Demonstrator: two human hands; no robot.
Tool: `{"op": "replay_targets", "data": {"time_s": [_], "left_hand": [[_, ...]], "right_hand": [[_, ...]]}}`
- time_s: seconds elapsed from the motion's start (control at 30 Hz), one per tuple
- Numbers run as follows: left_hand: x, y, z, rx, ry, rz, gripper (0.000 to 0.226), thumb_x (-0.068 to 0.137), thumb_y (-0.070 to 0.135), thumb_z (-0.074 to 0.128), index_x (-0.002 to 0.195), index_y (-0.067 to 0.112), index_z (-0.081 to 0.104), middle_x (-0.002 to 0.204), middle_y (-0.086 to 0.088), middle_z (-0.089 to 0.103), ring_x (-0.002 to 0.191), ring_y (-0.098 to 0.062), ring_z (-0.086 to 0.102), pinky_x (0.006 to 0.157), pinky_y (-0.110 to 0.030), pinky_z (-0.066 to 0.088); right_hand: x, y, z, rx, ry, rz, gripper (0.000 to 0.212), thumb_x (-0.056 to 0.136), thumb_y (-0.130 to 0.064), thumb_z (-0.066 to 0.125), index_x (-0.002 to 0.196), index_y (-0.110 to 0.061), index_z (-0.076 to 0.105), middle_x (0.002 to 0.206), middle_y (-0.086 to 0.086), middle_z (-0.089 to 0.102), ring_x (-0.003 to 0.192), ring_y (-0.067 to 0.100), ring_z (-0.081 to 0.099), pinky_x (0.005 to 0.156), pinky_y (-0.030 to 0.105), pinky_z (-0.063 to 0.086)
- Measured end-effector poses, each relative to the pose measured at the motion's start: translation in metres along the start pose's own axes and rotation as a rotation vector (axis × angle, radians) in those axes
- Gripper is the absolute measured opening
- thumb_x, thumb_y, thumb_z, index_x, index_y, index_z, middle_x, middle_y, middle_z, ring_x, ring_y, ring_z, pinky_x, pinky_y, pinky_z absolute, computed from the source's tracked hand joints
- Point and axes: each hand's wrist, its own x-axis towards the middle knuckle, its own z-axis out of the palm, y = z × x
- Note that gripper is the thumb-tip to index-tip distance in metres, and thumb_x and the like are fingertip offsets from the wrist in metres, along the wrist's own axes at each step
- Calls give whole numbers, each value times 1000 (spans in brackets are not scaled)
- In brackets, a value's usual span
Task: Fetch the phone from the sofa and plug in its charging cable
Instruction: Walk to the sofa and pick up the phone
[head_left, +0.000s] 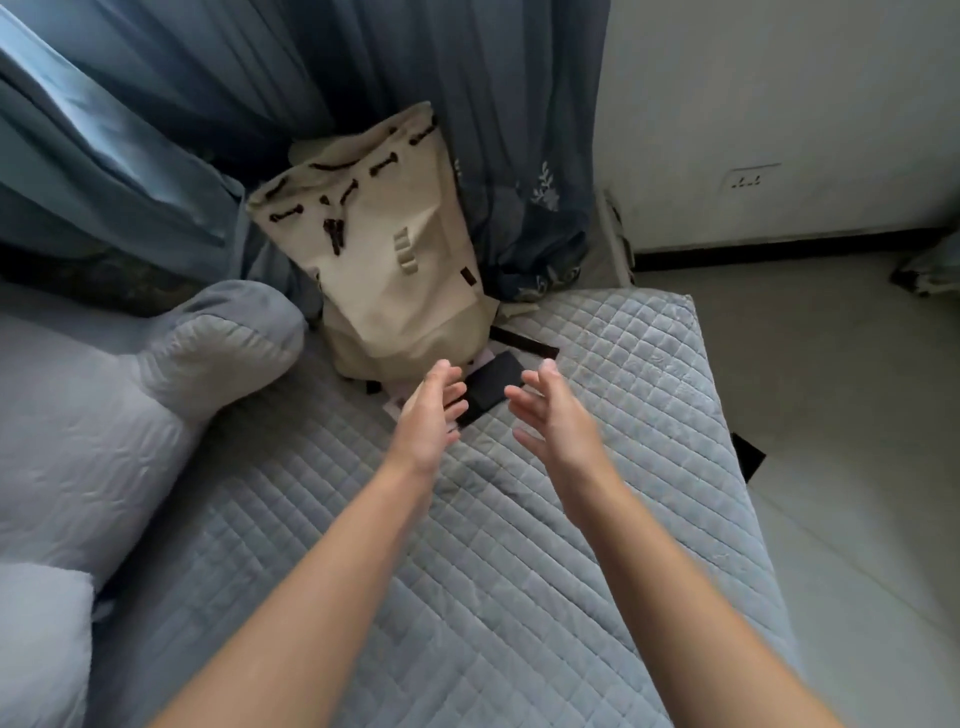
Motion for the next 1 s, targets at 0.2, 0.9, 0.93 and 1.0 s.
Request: {"op": "replay_targets", "data": {"time_s": [0.2,0.9,0.93,1.0], "left_hand": [[100,-82,-1,106,49,13,23,98,41,44,106,29,62,115,5,64,105,-10,59,100,-37,44],[226,-160,17,1432,-30,389,45,85,31,62,124,14,47,126,-16,47,116,-38,44,84,-47,46],[223,-162,19,1434,-23,386,43,84,32,63,120,14,47,123,-16,46,115,-38,44,80,-45,45],[216,-168,21,1449,-26,391,42,83,31,64,116,14,46,121,-16,45,114,-37,44,74,-42,40]], "right_hand": [[86,70,-7,-5,58,13,52,97,-47,34,136,-16,46,131,6,58,119,15,55,104,40,43],[123,143,-32,107,140,11,44,99,-39,34,134,-18,48,127,5,60,117,17,57,103,40,44],[121,145,-32,105,143,12,43,99,-39,34,133,-19,49,127,5,60,117,17,58,103,41,44],[118,147,-33,101,149,14,40,99,-40,34,130,-21,49,127,5,61,116,16,58,103,42,44]]}}
